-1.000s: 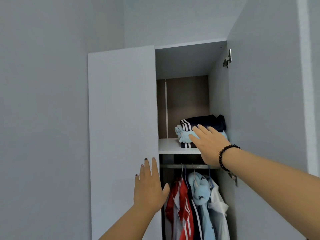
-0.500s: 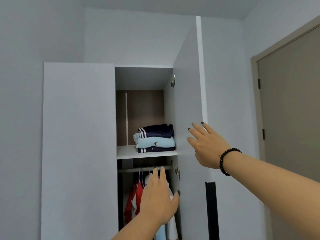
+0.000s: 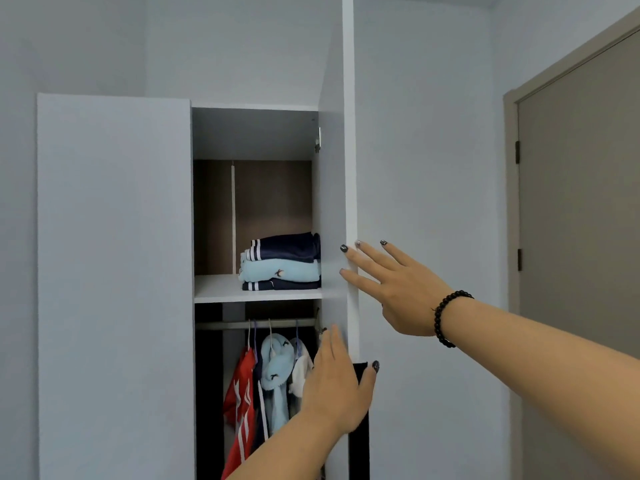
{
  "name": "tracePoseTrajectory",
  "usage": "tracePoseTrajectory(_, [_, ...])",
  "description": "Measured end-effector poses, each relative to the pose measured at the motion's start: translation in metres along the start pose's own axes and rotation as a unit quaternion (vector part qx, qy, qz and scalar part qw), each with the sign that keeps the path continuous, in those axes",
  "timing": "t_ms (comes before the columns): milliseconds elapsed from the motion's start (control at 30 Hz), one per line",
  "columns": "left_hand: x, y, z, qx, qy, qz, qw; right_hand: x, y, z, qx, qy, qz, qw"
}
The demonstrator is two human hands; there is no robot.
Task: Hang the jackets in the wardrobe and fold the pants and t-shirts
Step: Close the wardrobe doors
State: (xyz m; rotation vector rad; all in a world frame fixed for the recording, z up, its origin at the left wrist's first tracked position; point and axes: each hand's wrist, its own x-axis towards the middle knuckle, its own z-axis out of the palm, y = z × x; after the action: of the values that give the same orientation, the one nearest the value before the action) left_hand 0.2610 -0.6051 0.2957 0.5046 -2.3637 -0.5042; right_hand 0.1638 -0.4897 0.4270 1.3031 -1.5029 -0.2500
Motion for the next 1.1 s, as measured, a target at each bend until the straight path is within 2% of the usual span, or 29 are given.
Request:
tracePoseTrajectory(133, [0.001, 0.002, 0.027, -0.053, 0.063, 0.006, 0.997, 0.0, 0.019, 0.015, 0.019, 0.04, -0.049, 0.998])
tracePoseTrajectory(333, [-0.003, -0.018, 0.046, -0.014, 0.125, -0.004, 0.992, 0.01, 0.022, 0.037, 0.033, 0.092, -0.075, 0.992])
tracePoseTrajectory(467, [-0.005, -0.025, 0.036, -0.055, 0.126, -0.005, 0.99, 0.022, 0.012, 0.046, 0.054, 0.118, -0.079, 0.988])
tracePoseTrajectory(667, [-0.013, -0.047, 0.005, -0.014, 0.115, 0.024, 0.993, 0.049, -0.016, 0.053, 0.076, 0.128, -0.07, 0.986])
tracePoseTrajectory(900, [-0.019, -0.094, -0.039, -0.031, 0.125, 0.018, 0.992, 0.103, -0.055, 0.055, 0.063, 0.173, -0.093, 0.979])
tracePoseTrajectory(1100, [-0.004, -0.166, -0.072, 0.044, 0.15, 0.044, 0.987, 0.162, -0.105, 0.066, 0.031, 0.191, -0.093, 0.977])
